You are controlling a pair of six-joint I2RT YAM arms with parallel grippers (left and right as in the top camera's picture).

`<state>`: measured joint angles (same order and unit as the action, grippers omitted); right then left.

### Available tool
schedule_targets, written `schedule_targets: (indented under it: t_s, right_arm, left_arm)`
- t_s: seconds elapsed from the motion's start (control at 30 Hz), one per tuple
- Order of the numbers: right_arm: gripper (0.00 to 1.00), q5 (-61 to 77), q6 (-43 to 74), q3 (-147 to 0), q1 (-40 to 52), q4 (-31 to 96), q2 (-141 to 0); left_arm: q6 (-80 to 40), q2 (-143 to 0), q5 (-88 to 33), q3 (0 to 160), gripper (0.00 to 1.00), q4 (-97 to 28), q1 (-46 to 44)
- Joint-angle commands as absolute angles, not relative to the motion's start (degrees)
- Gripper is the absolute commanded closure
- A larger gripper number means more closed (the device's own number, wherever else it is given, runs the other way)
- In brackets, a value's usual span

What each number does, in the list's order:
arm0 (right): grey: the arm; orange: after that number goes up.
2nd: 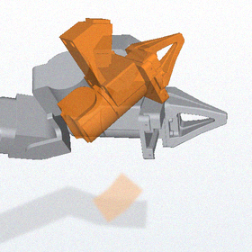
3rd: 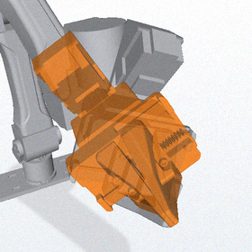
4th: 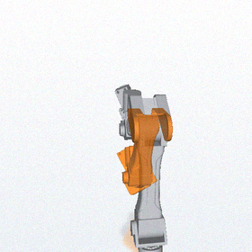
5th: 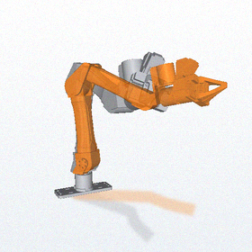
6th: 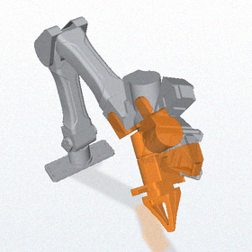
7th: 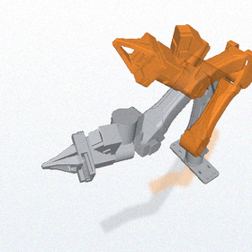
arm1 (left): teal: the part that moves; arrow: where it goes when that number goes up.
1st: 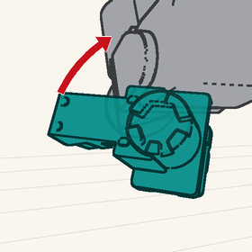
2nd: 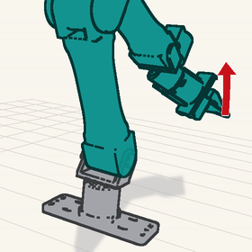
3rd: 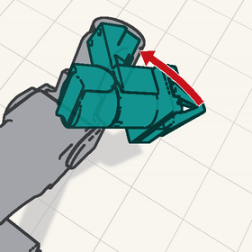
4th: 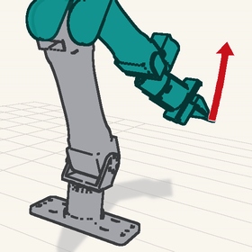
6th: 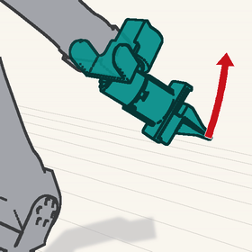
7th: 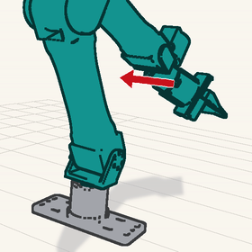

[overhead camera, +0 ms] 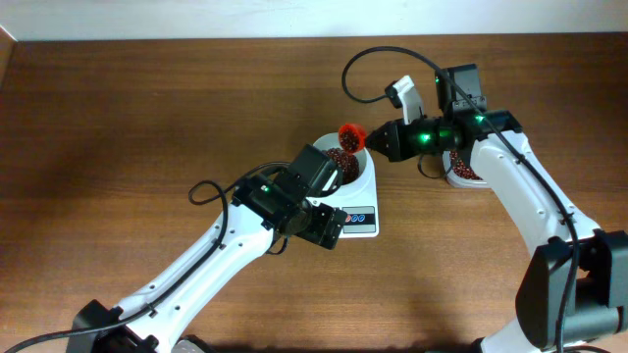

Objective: Scoop item into bowl and weigh 50g on scale
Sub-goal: 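Tip the scoop and pour beans into the bowl with the right gripper, then move the scoop back right and dip it into the bean tub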

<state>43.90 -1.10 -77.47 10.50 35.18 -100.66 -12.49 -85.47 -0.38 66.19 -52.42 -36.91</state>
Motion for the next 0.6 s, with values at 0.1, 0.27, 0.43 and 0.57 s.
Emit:
schedule_targets:
  t_s: [0.1,0.27,0.43,0.57]
  right_arm:
    - [0.96,44.16,-4.16,-78.76,10.96,35.09,-98.72]
    - [0.96,43.29,2.59,-78.76,10.81,35.05,-98.72]
    - [0.96,44.47,5.02,-78.76,10.81,35.03,-98.72]
    - [0.96,44.6,5.43,-78.76,10.81,35.03,-98.72]
  left_arm:
    - [-12.75,-84.53,0.01,65.67,0.01,-52.27,-37.08]
    - [-12.75,-84.53,0.01,65.67,0.01,-52.27,-37.08]
    - [-12.75,-84.53,0.01,65.67,0.01,-52.27,-37.08]
    - [-12.75,-84.53,0.01,65.67,0.01,-52.27,-37.08]
